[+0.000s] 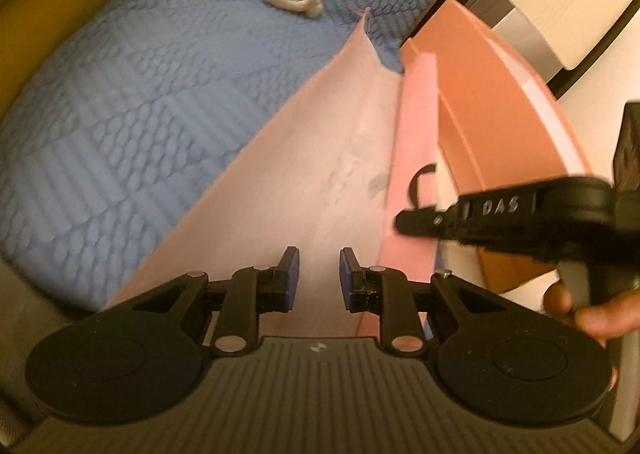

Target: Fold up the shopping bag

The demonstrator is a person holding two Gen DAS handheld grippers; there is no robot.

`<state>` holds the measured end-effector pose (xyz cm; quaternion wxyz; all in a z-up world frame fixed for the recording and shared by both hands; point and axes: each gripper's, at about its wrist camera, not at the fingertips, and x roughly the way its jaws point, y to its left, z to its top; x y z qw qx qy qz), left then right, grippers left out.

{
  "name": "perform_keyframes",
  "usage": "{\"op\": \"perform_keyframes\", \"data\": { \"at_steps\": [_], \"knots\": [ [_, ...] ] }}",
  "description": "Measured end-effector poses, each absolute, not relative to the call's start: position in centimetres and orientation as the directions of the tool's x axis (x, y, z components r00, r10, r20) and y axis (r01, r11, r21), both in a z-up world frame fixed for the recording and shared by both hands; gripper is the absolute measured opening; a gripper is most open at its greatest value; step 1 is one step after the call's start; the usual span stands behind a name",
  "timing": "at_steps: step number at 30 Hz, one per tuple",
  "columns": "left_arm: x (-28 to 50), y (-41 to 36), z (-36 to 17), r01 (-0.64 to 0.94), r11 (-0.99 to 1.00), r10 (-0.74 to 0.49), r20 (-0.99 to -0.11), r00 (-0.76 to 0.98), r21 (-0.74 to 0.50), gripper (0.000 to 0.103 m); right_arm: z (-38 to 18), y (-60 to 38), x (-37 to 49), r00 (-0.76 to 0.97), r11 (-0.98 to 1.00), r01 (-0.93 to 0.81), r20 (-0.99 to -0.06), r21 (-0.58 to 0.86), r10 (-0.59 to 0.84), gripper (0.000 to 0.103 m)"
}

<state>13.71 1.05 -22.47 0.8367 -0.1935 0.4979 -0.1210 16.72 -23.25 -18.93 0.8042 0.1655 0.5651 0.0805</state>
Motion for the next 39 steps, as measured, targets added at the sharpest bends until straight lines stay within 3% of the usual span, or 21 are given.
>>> {"op": "perform_keyframes", "data": {
  "at_steps": [7, 11, 21, 24, 31, 36, 39],
  "knots": [
    [13.3, 1.5, -22.0, 0.090, 0.830, -0.517, -0.698, 0.495, -0.551, 0.029, -19.0, -23.5, 17.4, 0.344, 0.926, 0.117, -0.889, 0.359, 0.301, 0.007],
    [12.1, 0.8, -22.3, 0.157, 0.780, -0.599, -0.651, 0.466, -0.605, 0.044, -19.2, -23.4, 17.5, 0.343, 0.920, 0.150, -0.892, 0.363, 0.296, 0.007],
    [11.6, -3.2, -23.1, 0.275, 0.817, -0.577, -0.711, 0.402, -0.507, 0.044, -19.3, -23.4, 18.0, 0.326, 0.916, 0.196, -0.904, 0.349, 0.275, 0.007],
    [11.8, -3.7, -23.5, 0.289, 0.838, -0.545, -0.738, 0.399, -0.463, 0.042, -19.2, -23.3, 17.8, 0.325, 0.919, 0.199, -0.908, 0.340, 0.265, 0.007],
    [12.3, -2.5, -23.8, 0.261, 0.825, -0.565, -0.724, 0.396, -0.501, 0.020, -19.1, -23.6, 17.5, 0.339, 0.921, 0.195, -0.905, 0.336, 0.259, 0.009],
    [12.8, -1.2, -24.0, 0.211, 0.813, -0.579, -0.709, 0.403, -0.543, 0.011, -18.1, -23.2, 17.2, 0.383, 0.936, 0.157, -0.893, 0.314, 0.236, 0.020],
    [13.0, -0.2, -24.3, 0.173, 0.795, -0.596, -0.695, 0.403, -0.581, 0.009, -17.0, -22.9, 16.9, 0.426, 0.945, 0.106, -0.873, 0.310, 0.239, 0.021]
  ]
}}
